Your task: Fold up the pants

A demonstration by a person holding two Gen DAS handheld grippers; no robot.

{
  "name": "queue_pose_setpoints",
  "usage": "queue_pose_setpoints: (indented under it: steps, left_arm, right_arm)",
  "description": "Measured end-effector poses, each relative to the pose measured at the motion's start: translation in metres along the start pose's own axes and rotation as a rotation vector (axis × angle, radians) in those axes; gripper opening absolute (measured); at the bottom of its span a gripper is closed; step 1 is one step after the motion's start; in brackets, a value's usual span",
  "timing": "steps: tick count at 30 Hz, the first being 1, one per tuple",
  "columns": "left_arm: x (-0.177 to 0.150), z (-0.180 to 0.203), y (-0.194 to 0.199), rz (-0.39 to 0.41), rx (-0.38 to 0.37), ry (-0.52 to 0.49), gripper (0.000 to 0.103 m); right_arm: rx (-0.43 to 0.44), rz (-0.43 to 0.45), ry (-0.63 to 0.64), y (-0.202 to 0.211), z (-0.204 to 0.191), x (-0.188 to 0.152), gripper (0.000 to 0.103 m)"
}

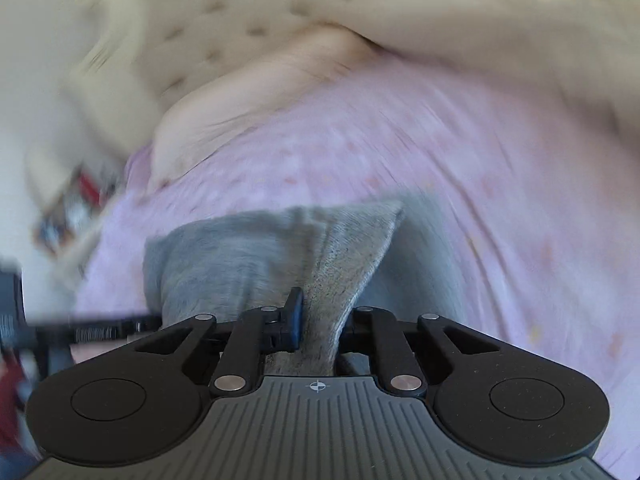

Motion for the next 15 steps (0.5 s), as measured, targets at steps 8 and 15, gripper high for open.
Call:
queue_pose_setpoints:
  steps: [8, 15]
  left_arm:
    - [-0.005, -0.022, 0.011, -0.007, -0.043, 0.175, 0.05]
    - [0.003, -0.024, 0.043, 0.036, -0.042, 0.19, 0.045]
  right_arm:
    - [-0.058, -0.005, 0.073, 0.002, 0.004, 0.035, 0.026]
    - [-0.2, 0.155, -0.018, 0.02, 0.016, 0.018, 0.042]
Point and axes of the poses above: each gripper's, at about its wrist camera, not at the fingertips, and y roughly against the way its jaws point, z to its right, x to its top, the point moved 4 cm from there along -y, roughly the way its jaws point, and after that the axes turned 15 degrees about -z, right-handed, at the moved point
